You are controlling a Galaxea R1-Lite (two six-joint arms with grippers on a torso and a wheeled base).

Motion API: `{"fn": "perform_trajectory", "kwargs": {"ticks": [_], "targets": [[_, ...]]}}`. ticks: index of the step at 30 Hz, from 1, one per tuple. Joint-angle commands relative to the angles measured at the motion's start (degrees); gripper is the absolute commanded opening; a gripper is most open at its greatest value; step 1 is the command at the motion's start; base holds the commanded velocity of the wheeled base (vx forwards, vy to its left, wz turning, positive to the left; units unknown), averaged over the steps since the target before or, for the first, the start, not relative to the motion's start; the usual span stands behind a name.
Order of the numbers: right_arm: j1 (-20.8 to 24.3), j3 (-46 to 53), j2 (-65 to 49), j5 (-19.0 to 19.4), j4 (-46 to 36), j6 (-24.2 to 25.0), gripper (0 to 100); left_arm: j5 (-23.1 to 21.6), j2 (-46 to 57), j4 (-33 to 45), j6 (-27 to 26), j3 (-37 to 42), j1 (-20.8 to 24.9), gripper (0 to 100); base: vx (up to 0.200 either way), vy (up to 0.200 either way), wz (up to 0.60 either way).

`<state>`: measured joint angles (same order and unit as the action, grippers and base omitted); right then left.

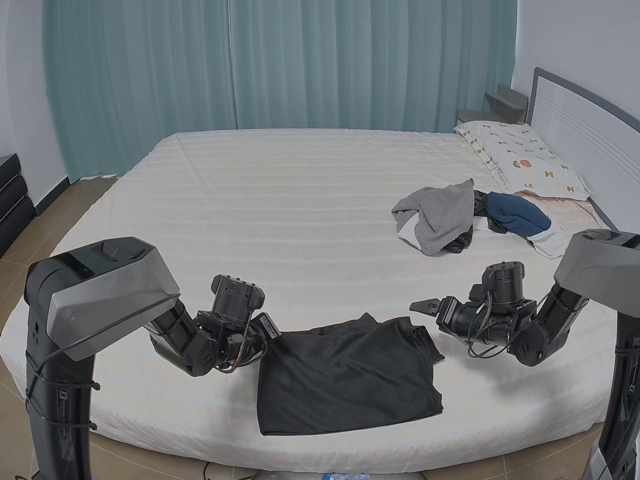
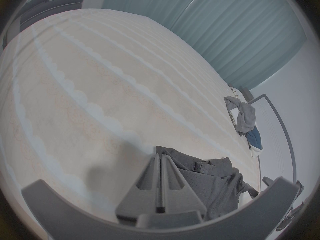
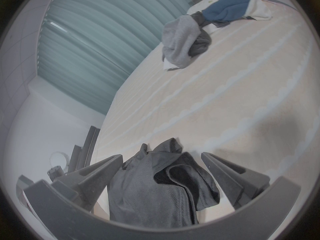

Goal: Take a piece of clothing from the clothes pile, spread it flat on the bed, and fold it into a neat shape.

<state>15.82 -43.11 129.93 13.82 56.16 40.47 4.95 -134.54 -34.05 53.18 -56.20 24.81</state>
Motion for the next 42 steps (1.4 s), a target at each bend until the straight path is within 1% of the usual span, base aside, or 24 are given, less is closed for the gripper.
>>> {"fn": "perform_trajectory", "kwargs": {"ticks": [1,2,5,10,17,22,23,28,37,42], "targets": [[1.1,1.9,1.8,0.0,1.9,-2.6,100,0.1,0.1,-0.1,0.6,1.1,-0.7,0,0.0,0.0,0.0],[1.2,2.1,1.9,0.0,2.1,-2.9,100,0.1,0.2,-0.2,0.6,1.3,-0.9,0,0.0,0.0,0.0],[1.8,1.9,1.9,-0.1,2.4,-6.1,100,0.1,0.7,-0.4,0.7,2.0,-1.6,0,0.0,0.0,0.0],[2.9,0.7,2.3,0.0,2.1,-9.0,100,0.1,1.2,-0.3,0.8,2.1,-2.2,0,0.0,0.0,0.0],[4.0,-2.1,4.1,-0.1,1.8,-9.4,100,0.1,1.2,-0.3,2.0,2.1,-2.2,0,0.0,0.0,0.0],[4.4,-5.4,6.2,-0.5,0.8,-11.1,100,0.1,1.2,-0.3,2.0,2.1,-2.1,0,0.0,0.0,0.0],[4.4,-5.5,6.3,-0.5,0.6,-11.2,0,0.1,1.2,-0.3,2.0,2.1,-2.1,0,0.0,0.0,0.0],[3.9,-5.4,6.1,-0.8,-0.8,-13.1,0,0.1,1.1,-0.3,2.0,2.1,-2.1,0,0.0,0.0,0.0],[0.2,-6.5,6.0,-0.6,-0.8,-13.1,0,0.1,0.8,0.0,1.8,2.1,-2.1,0,0.0,0.0,0.0],[-0.7,-6.9,6.9,-0.5,-0.2,-13.0,0,0.1,0.7,0.1,1.8,2.1,-2.1,0,0.0,0.0,0.0]]}}
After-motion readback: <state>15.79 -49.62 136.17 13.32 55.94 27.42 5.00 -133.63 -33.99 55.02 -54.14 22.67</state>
